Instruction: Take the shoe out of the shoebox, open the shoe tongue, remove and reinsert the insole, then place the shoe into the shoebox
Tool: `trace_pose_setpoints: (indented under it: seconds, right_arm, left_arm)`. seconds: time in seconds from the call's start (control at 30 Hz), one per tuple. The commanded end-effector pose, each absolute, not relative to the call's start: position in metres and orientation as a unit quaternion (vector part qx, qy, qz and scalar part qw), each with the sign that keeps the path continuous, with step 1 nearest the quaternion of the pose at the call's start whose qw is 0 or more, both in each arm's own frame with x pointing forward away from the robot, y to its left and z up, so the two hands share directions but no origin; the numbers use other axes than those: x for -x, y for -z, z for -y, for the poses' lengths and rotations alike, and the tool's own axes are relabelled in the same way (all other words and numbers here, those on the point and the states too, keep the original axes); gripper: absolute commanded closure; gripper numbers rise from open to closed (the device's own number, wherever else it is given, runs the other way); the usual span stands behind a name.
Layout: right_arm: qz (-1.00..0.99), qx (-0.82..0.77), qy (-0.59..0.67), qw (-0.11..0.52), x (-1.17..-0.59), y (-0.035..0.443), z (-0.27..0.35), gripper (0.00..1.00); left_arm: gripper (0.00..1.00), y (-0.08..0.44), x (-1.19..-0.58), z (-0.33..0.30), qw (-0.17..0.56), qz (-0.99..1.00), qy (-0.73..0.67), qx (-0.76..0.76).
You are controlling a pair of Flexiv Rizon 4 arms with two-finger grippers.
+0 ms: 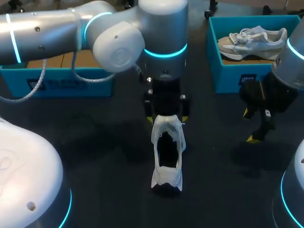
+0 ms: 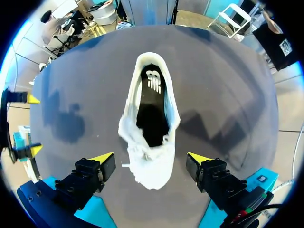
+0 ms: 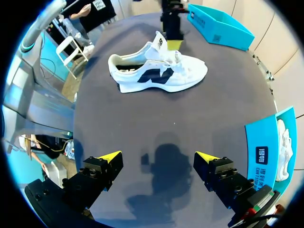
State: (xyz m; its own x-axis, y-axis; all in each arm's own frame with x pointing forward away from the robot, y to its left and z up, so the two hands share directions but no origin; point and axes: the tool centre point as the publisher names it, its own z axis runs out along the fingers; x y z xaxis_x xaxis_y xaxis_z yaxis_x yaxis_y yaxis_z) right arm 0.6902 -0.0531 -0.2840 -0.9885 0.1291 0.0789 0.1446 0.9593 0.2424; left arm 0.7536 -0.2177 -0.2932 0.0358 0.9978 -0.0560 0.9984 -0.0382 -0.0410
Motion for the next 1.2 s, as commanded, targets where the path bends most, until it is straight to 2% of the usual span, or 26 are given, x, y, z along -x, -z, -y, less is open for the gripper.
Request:
trace_pose_setpoints:
  seconds: [0.03,0.1,0.17,0.23,0.3,0.33,0.47,0.63,0.97,1.2]
  right_arm:
    - [0.989,0.069,0.124,0.031,-0.69,0.285,0.053,0.0]
    - [0.989,0.069,0.124,0.031,-0.69,0.285,0.053,0.0]
    - [0.989,0.069,0.124,0.031,-0.69,0.285,0.053,0.0]
    - [0.989,0.069,0.124,0.031,-0.69,0.285,0.053,0.0]
    - [0.989,0.069,0.124,0.031,-0.69,0.285,0.053,0.0]
    - [0.989,0.069,0.124,0.031,-0.69,0.285,0.053,0.0]
    - [0.989,0.069,0.124,0.031,-0.69,0.285,0.053,0.0]
    - [0.989,0.069,0.124,0.031,-0.69,0.285,0.053,0.0]
    - [0.989,0.069,0.124,0.031,-0.69,0.285,0.053,0.0]
    - [0.989,0.069,0.124,0.031,-0.69,0.285,0.053,0.0]
  left_arm:
    - [0.0,0.287,-0.769,0.223,-0.005,-0.692,0.031,-0.721]
    - [0.04,0.287,-0.774,0.227,-0.006,-0.695,0.028,-0.718]
    - [0.28,0.288,-0.779,0.23,-0.009,-0.695,0.031,-0.718]
    - [0.35,0.29,-0.779,0.233,-0.013,-0.692,0.037,-0.721]
    - [0.54,0.292,-0.776,0.236,-0.011,-0.689,0.042,-0.723]
    - [0.57,0.293,-0.773,0.237,-0.011,-0.687,0.047,-0.725]
    - [0.56,0.3,-0.761,0.236,-0.013,-0.68,0.059,-0.731]
    - [0.64,0.306,-0.738,0.228,-0.018,-0.663,0.076,-0.745]
    - [0.67,0.322,-0.701,0.213,-0.041,-0.64,0.075,-0.763]
    - [0.67,0.299,-0.705,0.208,-0.012,-0.642,0.079,-0.763]
